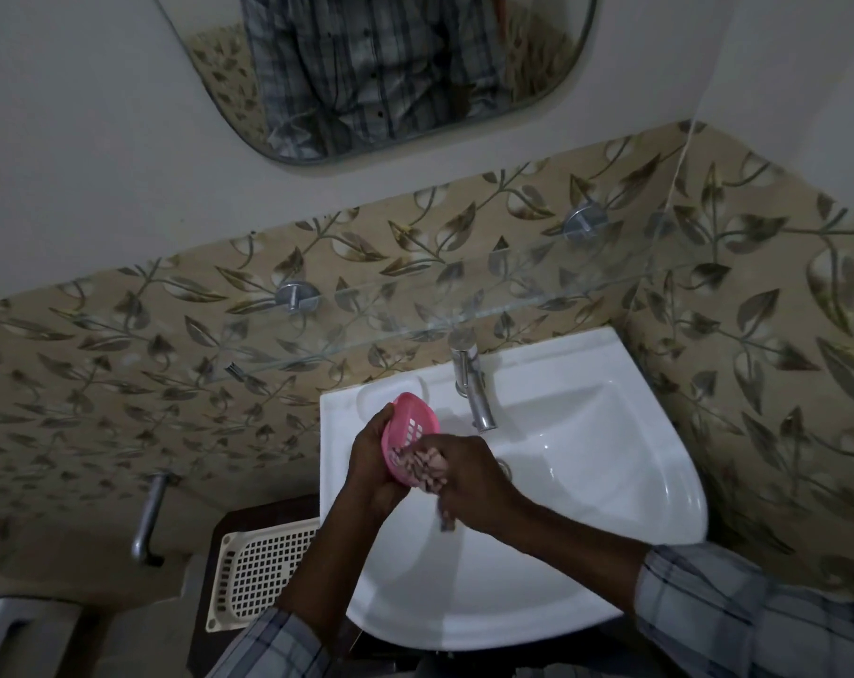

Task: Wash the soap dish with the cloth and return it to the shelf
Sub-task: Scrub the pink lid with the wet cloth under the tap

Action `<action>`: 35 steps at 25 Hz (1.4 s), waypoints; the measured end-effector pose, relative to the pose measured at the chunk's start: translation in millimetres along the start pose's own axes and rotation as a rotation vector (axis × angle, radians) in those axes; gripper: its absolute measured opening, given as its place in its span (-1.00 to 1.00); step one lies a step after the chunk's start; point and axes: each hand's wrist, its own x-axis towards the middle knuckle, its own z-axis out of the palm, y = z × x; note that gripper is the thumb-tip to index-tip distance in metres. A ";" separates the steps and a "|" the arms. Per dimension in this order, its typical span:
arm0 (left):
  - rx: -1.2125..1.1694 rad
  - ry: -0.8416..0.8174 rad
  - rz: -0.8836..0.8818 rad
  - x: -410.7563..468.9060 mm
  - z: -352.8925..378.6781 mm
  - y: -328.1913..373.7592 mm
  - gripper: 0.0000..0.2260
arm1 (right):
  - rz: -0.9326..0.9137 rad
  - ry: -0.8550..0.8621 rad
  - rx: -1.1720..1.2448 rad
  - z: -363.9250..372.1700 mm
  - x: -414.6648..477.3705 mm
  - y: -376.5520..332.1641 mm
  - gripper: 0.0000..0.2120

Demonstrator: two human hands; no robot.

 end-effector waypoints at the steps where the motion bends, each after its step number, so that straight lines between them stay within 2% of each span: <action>1: -0.013 -0.001 -0.041 1.9 -3.4 -0.1 -0.54 | -0.220 -0.062 -0.137 -9.5 -4.3 16.4 -0.63; 3: -0.010 -0.018 -0.096 3.3 -6.7 0.4 -0.55 | -0.531 -0.183 -0.410 -31.0 8.7 45.2 -0.68; 4: -0.005 -0.027 -0.104 5.9 -7.6 1.3 -0.57 | -0.561 -0.193 -0.445 -34.8 16.2 53.0 -0.70; 5: -0.005 -0.031 -0.096 8.9 -6.8 2.7 -0.58 | -0.504 -0.159 -0.409 -32.4 17.8 51.4 -0.67; 7: -0.028 -0.019 -0.038 12.9 -2.3 4.3 -0.54 | -0.273 0.012 -0.257 -7.4 12.1 33.0 -0.59; 9: -0.011 -0.031 0.024 13.8 1.9 0.0 -0.51 | -0.037 0.136 -0.138 13.6 12.6 2.2 -0.67; 11: 0.060 -0.079 0.109 9.3 4.5 -6.5 -0.55 | 0.280 0.293 0.005 16.2 39.2 -6.1 -0.79; 13: 0.121 -0.115 0.227 7.6 4.5 -13.1 -0.64 | 0.632 0.458 0.284 -4.1 77.8 -5.2 -0.77; 14: 0.135 -0.117 0.279 7.6 3.6 -15.9 -0.67 | 0.734 0.501 0.375 -14.4 90.8 -4.8 -0.74; 15: 0.137 -0.118 0.313 6.8 3.2 -17.3 -0.69 | 0.760 0.509 0.393 -18.9 95.3 -5.1 -0.71; 17: 0.118 -0.107 0.292 7.4 3.7 -16.7 -0.69 | 0.654 0.397 0.316 -11.7 84.4 -9.0 -0.76; 20: 0.058 -0.052 0.176 9.6 -3.4 -10.4 -0.54 | 0.417 -0.001 0.031 -2.4 43.1 -14.1 -0.74; 21: 0.020 -0.050 0.145 8.5 -6.0 -9.9 -0.51 | 0.371 -0.081 -0.077 -9.0 37.1 -10.4 -0.72; 22: -0.023 -0.049 0.124 8.1 -10.2 -11.0 -0.50 | 0.342 -0.068 -0.128 -19.1 38.6 -6.1 -0.77; 24: -0.084 -0.065 0.094 9.8 -15.6 -13.7 -0.48 | 0.284 0.157 -0.113 -35.4 46.5 -2.4 -0.87; 25: -0.090 -0.082 0.084 8.7 -13.9 -15.8 -0.48 | 0.212 0.245 -0.087 -37.8 47.5 -4.2 -0.82; 26: -0.089 -0.096 0.093 9.1 -10.9 -17.2 -0.50 | 0.114 0.229 -0.087 -36.9 47.8 -8.6 -0.69; 28: -0.111 -0.133 0.137 5.2 -2.4 -20.6 -0.57 | -0.072 0.008 -0.206 -22.4 45.2 2.6 -0.42; 29: -0.126 -0.130 0.145 3.6 -1.4 -21.9 -0.59 | -0.118 -0.078 -0.303 -15.3 41.4 11.2 -0.36; 30: -0.126 -0.115 0.142 1.7 -2.4 -23.6 -0.62 | -0.100 -0.092 -0.338 -14.1 39.7 18.8 -0.37; 31: -0.112 -0.098 0.143 1.0 -3.3 -25.0 -0.63 | -0.018 -0.059 -0.311 -15.2 42.2 26.5 -0.47; 33: -0.090 -0.069 0.147 -1.4 -2.6 -26.1 -0.62 | 0.145 0.091 -0.254 -17.5 42.0 24.4 -0.75; 34: -0.086 -0.059 0.149 -0.5 -1.3 -23.5 -0.60 | 0.170 0.137 -0.159 -13.6 39.2 18.1 -0.79; 35: -0.096 -0.055 0.154 1.9 0.8 -20.0 -0.56 | 0.149 0.139 -0.123 -5.8 33.5 7.0 -0.74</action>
